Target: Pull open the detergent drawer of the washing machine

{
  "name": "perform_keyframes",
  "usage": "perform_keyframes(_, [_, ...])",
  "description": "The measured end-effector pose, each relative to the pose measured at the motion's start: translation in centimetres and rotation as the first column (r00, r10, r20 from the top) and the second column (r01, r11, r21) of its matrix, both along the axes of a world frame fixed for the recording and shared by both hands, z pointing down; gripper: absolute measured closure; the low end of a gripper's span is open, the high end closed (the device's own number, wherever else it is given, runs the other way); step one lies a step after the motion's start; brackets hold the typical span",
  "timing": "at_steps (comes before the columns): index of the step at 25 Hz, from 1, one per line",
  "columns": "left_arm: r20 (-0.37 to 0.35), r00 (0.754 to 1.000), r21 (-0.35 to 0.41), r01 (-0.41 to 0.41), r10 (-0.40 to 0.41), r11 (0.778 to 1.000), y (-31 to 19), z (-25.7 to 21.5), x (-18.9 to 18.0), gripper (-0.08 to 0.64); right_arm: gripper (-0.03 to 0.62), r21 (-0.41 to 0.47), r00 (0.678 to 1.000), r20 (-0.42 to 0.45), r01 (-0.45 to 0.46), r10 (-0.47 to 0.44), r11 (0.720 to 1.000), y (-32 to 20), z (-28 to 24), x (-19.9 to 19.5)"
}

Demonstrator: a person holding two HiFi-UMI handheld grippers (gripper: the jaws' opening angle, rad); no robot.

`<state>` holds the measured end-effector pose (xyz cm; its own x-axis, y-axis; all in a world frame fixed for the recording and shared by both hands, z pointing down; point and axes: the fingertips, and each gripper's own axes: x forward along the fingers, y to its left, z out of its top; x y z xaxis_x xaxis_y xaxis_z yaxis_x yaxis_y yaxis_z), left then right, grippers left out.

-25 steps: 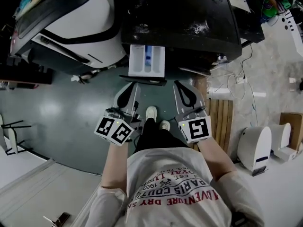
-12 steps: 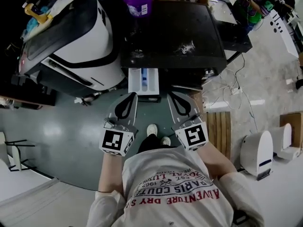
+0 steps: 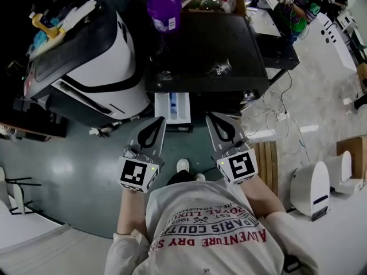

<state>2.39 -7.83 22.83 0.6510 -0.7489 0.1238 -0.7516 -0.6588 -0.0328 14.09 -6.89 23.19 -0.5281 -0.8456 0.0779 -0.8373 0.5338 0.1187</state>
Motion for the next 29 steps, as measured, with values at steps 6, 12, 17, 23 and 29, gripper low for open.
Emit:
perform_keyframes(6, [-0.032,0.999,0.002,0.001,-0.001,1.000,-0.8,-0.7,0.1,0.558,0.592,-0.021,0.999,0.000,0.045,-0.045,0.999,-0.7,-0.1,-0.3])
perform_keyframes(12, [-0.027,1.000,-0.016,0.010,-0.010,1.000,-1.4,-0.4,-0.3,0.558,0.592,-0.014,0.999,-0.014,0.040,-0.040,0.999,-1.3,0.0,-0.5])
perform_keyframes(17, [-0.027,1.000,-0.021,0.012,-0.012,1.000,-2.1,-0.3,-0.6,0.558,0.592,-0.009,1.000,-0.003,0.024,-0.025,1.000,-1.8,-0.2,-0.7])
perform_keyframes(23, [-0.029,1.000,-0.031,0.011,-0.012,0.999,-2.5,-0.3,-0.5,0.558,0.592,-0.006,1.000,0.005,0.026,-0.026,1.000,-2.1,-0.2,-0.9])
perform_keyframes(29, [-0.084,0.996,-0.031,-0.002,0.000,1.000,-2.8,-0.9,-0.7,0.558,0.592,-0.004,1.000,0.006,0.028,-0.028,1.000,-2.3,-0.3,-1.3])
